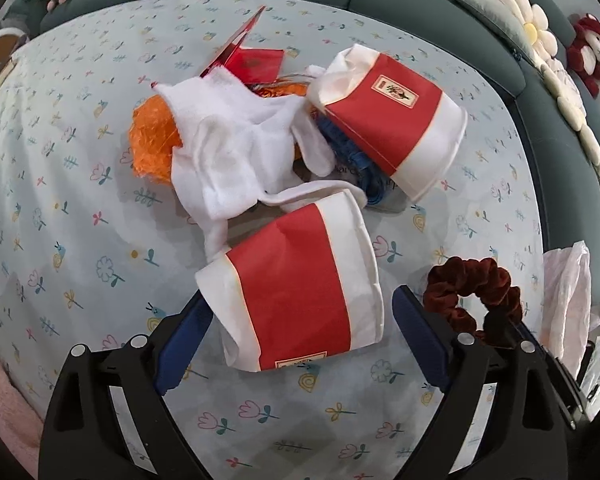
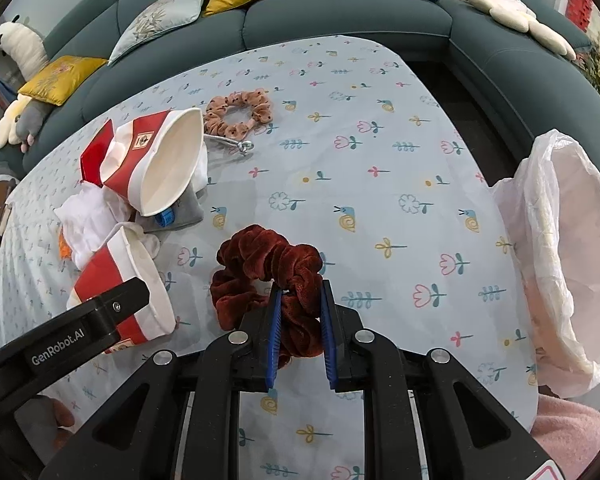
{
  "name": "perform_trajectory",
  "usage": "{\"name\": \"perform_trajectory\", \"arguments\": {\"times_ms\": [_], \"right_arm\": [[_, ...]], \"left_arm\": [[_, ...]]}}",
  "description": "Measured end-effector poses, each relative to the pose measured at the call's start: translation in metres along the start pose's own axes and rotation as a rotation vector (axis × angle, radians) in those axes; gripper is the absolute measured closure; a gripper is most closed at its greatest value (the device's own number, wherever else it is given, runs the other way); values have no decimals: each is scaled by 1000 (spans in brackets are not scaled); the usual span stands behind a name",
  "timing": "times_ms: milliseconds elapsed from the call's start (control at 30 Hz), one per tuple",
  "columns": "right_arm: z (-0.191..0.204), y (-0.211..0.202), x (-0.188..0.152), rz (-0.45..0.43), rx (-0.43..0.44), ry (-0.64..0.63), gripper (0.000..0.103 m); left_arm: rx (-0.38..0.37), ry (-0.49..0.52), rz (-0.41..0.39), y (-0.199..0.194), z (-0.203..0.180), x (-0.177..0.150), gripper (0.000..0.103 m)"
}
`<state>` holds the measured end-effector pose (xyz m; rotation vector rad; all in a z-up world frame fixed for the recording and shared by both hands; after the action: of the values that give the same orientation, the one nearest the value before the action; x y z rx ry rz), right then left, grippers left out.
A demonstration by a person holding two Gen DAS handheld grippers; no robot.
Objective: Collect trash
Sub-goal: 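Grasp the red-and-white paper cup with the left tool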
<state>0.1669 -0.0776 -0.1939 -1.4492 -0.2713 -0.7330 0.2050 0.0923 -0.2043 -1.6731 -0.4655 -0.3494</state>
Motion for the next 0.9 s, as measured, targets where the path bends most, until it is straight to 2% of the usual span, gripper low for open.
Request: {"name": "perform_trajectory", "arguments": {"times_ms": [133, 233, 367, 600, 767, 900], "right_arm": [[-5, -2, 0, 2, 5, 10, 86], [0, 1, -2, 19, 35, 3, 86], [17, 7, -2, 30, 71, -21, 86], [67, 3, -23, 80, 195, -118, 86], [90, -16, -51, 114, 271, -143, 86], [85, -31, -58, 102, 257, -147, 86]], "left_arm": [[29, 7, -26, -4, 8, 3, 16], [27, 3, -9, -5, 19, -1, 17], [20, -11, 19, -10, 34, -12, 17], [22, -123, -31, -36, 63, -5, 17], [17, -105, -45, -47, 58, -5, 17], [19, -91, -34, -50, 49, -18, 17]]}}
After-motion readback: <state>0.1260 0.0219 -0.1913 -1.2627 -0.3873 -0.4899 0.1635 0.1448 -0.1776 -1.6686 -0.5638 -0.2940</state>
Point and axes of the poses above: each gripper's, at about its wrist camera, not at the fingertips, and y roughly the way its jaws point, z to its left, x to its top, the point moved 5 cm from there along y, roughly the way its jaws point, and after that the axes turned 13 degrees about -z, right-handed, at the moved point
